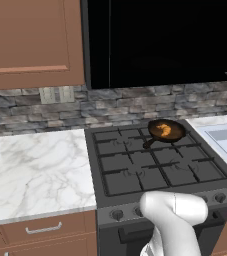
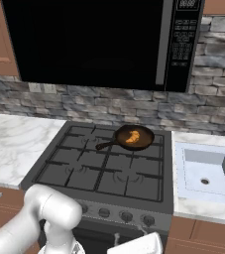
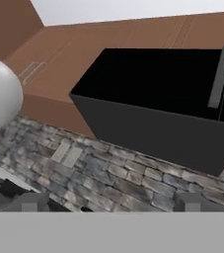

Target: Pick the croissant and place it on the pan. Then turn on the stove to warm the croissant.

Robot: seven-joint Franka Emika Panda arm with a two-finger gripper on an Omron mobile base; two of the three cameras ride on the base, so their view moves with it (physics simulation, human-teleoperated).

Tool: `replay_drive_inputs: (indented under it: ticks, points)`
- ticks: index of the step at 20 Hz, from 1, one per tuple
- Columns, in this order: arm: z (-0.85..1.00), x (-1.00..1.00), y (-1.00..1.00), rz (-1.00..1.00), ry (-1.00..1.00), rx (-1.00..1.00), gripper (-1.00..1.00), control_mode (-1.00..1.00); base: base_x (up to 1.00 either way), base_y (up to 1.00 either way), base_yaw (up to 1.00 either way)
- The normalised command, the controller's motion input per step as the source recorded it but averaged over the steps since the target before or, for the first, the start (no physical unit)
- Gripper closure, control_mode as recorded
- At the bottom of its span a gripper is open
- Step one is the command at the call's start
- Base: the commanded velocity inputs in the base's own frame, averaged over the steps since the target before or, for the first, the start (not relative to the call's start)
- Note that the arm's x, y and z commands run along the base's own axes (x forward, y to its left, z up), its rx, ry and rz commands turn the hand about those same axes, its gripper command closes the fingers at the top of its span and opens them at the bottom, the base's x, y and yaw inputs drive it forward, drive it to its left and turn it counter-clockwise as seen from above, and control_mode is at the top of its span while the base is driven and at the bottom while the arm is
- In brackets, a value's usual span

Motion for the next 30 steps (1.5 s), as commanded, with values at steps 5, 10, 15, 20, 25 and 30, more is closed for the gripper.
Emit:
replay_drive_inputs:
  ticks: [5,10,15,20,25,30]
  points:
    - [-0.08,0.24,0.00,-0.12,0.00,0.00,-1.00,-1.00,0.00,0.00,0.00]
    - [-0.05,0.14,0.02,-0.05,0.00,0.00,-1.00,-1.00,0.00,0.00,0.00]
    - [0.00,0.06,0.00,-0.03,0.00,0.00,-1.00,-1.00,0.00,0.00,0.00]
    - [0.00,0.00,0.00,-0.04,0.00,0.00,-1.00,-1.00,0.00,0.00,0.00]
    - [-0.06,0.00,0.05,-0.03,0.08,0.00,-1.00,-1.00,0.00,0.00,0.00]
    - [-0.07,0.00,0.14,-0.02,0.10,0.00,-1.00,-1.00,0.00,0.00,0.00]
